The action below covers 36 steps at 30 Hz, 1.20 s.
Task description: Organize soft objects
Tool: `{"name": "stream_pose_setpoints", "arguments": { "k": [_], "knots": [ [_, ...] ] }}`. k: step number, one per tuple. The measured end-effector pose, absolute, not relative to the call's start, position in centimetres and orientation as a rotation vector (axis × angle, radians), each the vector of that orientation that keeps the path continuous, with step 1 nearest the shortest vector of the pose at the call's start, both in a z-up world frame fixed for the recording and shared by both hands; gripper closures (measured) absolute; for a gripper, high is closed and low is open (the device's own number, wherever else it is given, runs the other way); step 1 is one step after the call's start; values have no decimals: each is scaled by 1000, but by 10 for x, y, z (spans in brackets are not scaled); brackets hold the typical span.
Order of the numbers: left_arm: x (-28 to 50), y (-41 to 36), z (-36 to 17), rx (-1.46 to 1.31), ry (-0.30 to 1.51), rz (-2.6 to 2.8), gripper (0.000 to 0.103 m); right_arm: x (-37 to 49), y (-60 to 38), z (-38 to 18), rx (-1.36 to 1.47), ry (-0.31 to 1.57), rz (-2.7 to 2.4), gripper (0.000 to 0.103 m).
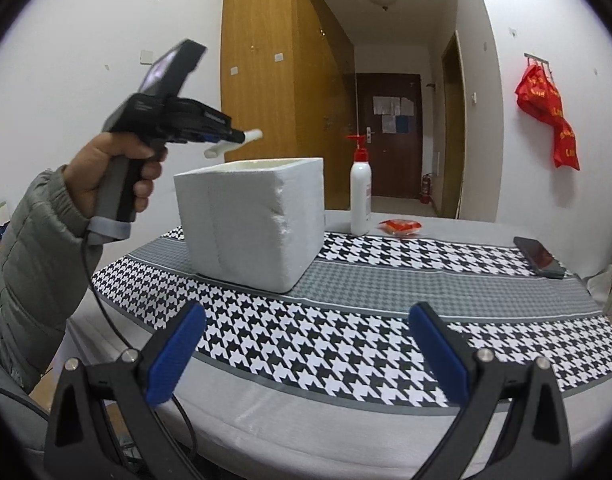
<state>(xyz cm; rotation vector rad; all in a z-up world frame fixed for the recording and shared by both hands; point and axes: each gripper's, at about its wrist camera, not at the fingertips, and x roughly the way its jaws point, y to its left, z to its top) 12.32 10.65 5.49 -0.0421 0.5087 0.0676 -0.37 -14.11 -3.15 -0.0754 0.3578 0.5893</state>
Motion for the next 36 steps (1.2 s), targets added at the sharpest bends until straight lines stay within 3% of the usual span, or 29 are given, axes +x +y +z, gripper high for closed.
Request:
{"name": "stream_pose_setpoints", "arguments": {
  "k": [8,11,13,14,15,19,36],
  "knots": [
    [150,107,44,-41,590,79,87,-5,-146,-31,-70,358,576,0],
    [151,105,45,-21,587,89,77,-5,-147,-30,-68,356,574,0],
    [147,102,47,-4,572,97,55,-7,-149,-30,-64,355,573,0],
    [144,101,49,0,555,111,29,-7,-150,-30,-62,354,574,0],
    [140,101,52,-2,529,127,12,-8,-151,-30,-60,351,573,0],
    [115,102,63,-3,447,155,1,-10,-154,-29,-55,346,572,0],
    [-20,80,82,13,243,193,1,-32,-157,-19,-39,307,608,0]
  ]
}}
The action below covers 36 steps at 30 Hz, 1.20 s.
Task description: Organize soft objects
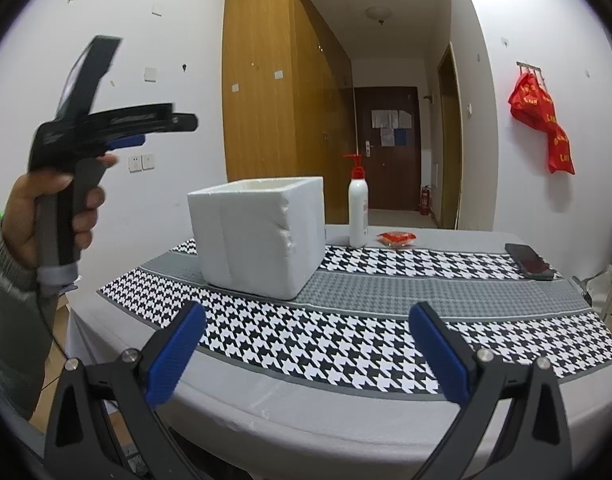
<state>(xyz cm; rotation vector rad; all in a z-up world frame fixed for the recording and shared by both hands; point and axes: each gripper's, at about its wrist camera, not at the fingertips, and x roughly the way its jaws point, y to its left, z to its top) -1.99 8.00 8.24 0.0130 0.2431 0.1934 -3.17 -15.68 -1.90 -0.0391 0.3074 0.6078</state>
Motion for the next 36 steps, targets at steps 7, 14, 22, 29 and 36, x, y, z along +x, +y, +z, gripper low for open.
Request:
{"name": "stream_pose_setpoints", "arguments": {
  "k": [7,14,22,29,36],
  "knots": [
    [-57,71,74,-14,190,199,1,-36,-159,-17,-23,300,618,0],
    [-81,54,42,-9,198,230,1,-44,-162,-17,-29,276,620,0],
    [-112,43,15,-52,200,256,1,-56,-170,-17,-3,248,582,0],
    [-140,30,-6,-75,188,245,1,-69,-176,-26,10,241,553,0],
    [-152,23,-17,-69,195,238,1,-81,-180,-30,-6,226,541,0]
  ]
}}
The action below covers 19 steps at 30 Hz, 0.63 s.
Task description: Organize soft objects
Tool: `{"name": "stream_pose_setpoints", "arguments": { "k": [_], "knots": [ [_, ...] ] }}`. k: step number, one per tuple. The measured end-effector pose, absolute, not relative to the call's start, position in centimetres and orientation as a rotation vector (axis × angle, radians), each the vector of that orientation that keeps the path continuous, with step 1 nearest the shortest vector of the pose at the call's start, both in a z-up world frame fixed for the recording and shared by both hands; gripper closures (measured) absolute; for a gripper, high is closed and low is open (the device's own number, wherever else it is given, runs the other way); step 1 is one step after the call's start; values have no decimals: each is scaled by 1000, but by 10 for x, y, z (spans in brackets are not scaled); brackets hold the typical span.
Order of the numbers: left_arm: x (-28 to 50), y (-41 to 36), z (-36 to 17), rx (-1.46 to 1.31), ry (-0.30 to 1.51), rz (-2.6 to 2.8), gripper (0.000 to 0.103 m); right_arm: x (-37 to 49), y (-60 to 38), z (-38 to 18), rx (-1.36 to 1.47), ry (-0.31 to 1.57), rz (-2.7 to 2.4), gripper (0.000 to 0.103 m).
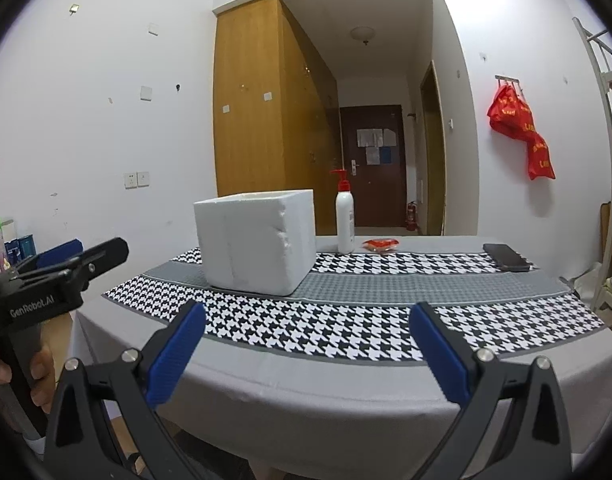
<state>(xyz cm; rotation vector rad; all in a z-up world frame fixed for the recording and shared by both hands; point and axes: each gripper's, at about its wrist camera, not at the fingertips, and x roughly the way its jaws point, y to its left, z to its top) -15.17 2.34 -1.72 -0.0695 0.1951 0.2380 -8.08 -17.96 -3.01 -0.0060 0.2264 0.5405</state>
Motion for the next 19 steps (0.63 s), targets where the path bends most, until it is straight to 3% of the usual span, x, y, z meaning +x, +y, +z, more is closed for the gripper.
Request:
{"name": "stream_pose_setpoints", "arguments": {
  "k": [19],
  "knots": [
    [-159,25,-26,-51,214,254,1,-86,-173,-28,-39,210,549,0]
  ]
}}
